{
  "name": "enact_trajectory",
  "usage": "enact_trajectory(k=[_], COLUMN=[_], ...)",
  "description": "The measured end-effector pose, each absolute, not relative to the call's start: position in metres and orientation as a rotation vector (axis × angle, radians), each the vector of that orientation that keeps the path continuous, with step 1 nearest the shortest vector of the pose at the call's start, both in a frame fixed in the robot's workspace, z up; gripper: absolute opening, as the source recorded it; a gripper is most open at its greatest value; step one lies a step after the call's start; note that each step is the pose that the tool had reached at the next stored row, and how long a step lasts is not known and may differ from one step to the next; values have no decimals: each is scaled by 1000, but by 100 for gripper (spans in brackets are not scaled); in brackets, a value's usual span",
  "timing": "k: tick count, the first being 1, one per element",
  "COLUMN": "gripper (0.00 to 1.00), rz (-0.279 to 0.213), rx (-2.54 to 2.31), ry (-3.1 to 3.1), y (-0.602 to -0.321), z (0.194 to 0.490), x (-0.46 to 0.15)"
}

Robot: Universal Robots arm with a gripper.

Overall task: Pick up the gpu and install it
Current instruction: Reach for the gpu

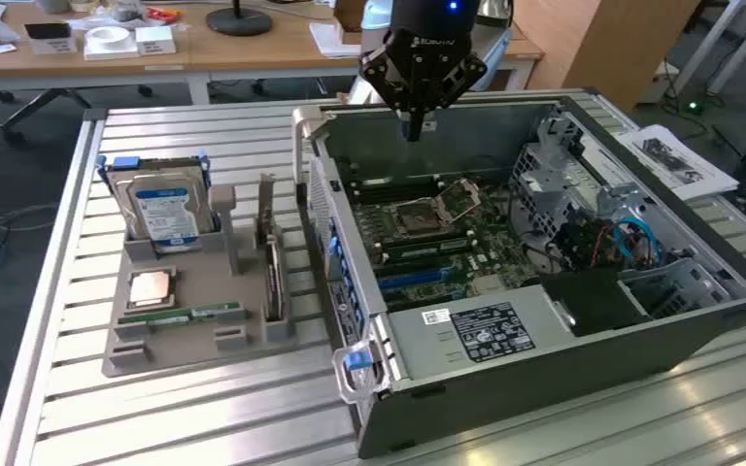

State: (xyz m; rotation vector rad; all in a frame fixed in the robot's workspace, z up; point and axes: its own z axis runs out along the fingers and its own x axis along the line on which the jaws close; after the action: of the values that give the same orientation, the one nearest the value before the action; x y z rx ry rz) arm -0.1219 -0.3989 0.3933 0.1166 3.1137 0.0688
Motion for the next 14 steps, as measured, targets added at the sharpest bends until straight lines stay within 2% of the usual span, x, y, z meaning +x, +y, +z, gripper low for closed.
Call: enact_trajectory(k=[14], gripper=[11], rz=[69], rx=[117], ry=[3114], y=[-399], z=[393], x=[-123])
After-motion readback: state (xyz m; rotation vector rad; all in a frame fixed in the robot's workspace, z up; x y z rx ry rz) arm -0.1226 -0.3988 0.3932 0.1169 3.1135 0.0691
